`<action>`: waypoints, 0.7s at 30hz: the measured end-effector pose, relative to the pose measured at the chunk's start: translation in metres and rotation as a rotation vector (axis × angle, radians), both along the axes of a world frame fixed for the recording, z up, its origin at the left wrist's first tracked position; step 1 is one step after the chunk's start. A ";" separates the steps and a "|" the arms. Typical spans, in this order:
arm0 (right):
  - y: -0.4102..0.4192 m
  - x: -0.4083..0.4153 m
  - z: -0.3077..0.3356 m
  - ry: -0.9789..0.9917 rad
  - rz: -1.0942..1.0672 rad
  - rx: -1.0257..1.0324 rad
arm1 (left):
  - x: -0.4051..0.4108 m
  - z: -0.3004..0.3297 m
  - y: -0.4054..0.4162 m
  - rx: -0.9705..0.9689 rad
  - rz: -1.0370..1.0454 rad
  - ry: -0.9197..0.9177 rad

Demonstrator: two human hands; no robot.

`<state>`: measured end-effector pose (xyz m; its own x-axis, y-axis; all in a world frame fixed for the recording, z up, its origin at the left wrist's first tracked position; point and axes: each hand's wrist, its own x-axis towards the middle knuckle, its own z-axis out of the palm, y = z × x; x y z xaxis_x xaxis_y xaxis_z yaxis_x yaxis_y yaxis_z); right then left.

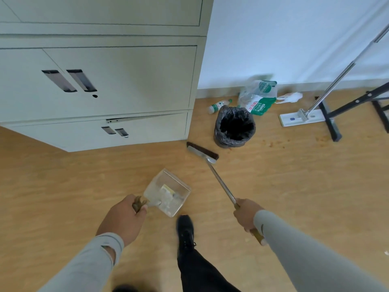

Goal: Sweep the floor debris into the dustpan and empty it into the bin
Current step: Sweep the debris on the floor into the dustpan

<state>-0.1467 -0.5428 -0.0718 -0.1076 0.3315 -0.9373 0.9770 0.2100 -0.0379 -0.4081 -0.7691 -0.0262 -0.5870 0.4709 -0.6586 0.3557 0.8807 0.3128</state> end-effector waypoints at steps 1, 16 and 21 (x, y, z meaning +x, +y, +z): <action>-0.006 0.014 0.005 0.038 -0.065 -0.016 | 0.001 0.000 0.004 0.002 -0.002 0.001; 0.034 0.057 0.005 -0.049 -0.380 0.109 | -0.001 -0.002 0.011 0.009 -0.002 0.022; -0.027 0.014 0.000 -0.002 -0.308 -0.043 | -0.003 -0.004 0.010 0.002 -0.008 0.037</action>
